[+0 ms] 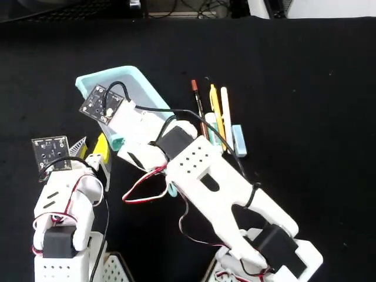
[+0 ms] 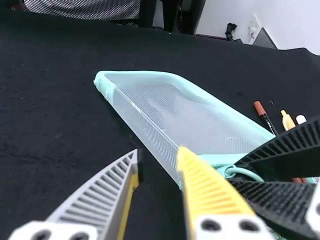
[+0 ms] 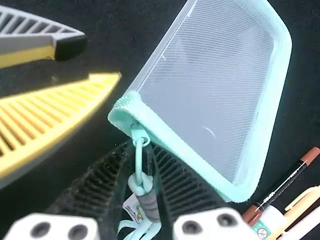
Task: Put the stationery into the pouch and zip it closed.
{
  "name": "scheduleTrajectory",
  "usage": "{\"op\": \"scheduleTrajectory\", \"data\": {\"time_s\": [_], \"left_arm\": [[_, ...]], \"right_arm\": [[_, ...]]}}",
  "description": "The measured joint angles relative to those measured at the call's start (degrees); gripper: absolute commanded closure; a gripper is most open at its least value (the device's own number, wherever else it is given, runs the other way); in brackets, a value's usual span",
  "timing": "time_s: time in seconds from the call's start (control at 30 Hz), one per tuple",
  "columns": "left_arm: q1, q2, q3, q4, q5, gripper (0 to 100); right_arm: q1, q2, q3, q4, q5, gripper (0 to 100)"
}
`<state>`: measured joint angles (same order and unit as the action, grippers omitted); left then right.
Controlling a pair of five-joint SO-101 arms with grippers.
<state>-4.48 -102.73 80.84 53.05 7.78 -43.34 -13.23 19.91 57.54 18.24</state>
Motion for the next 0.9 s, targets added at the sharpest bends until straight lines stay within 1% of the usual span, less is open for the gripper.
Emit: {"op": "scheduleTrajectory", "data": {"time_s": [0.2,0.33,0.47,0.6,0.8,0.9], "left_arm": [[0.2,0.0,-0.1,0.4,0.0,82],[0.2,-0.4,-3.4,4.5,-0.2,82],[0.2,-0.3,-3.4,5.5,-4.5,82],[0.6,0.0,-0.1,3.7,-6.1,82],[0.6,0.0,3.2,1.4,-6.2,82],[0.6,0.0,6.4,-2.5,-6.2,82]], "right_arm": [[0.0,0.0,0.0,0.0,0.0,98.6],[0.0,0.0,0.0,0.0,0.0,98.6],[0.0,0.0,0.0,0.0,0.0,98.6],[0.0,0.0,0.0,0.0,0.0,98.6],[0.1,0.0,0.0,0.0,0.0,98.6],[0.1,0.0,0.0,0.0,0.0,98.6]]}}
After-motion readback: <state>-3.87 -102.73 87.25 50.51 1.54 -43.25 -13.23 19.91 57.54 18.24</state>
